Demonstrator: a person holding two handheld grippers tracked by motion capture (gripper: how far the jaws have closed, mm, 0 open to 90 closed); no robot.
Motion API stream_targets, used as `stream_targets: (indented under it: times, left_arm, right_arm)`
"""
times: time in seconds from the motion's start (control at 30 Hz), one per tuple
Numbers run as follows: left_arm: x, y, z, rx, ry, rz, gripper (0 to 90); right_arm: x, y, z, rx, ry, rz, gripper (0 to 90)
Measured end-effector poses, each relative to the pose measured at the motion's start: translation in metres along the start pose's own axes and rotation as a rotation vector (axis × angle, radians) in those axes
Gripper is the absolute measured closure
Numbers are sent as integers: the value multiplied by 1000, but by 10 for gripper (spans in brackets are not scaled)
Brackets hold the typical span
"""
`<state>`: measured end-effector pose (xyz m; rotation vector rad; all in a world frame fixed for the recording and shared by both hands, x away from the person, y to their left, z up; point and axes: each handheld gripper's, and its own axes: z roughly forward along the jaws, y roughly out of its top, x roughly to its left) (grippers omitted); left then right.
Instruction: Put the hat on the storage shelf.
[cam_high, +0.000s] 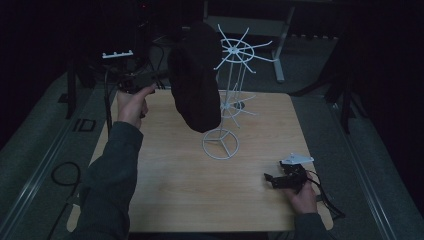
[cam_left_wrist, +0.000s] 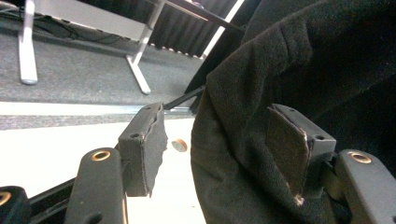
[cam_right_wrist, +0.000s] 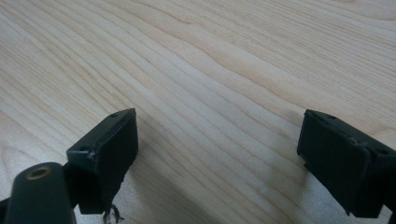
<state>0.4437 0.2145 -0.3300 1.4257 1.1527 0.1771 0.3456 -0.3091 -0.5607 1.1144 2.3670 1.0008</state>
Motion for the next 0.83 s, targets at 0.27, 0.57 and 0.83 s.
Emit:
stream_targets:
  times: [0.27,0.57,0.83]
  left_arm:
    - [-6,1,-11,0,31,45,386]
    - [-14,0,-26,12,108,126,386]
    - [-22,-8,-41,31,154,191,386]
  right_arm:
    - [0,0,0,0,-1,0,123]
    - [0,0,0,0,-1,0,123]
    - [0,0,0,-1,-1,-1,123]
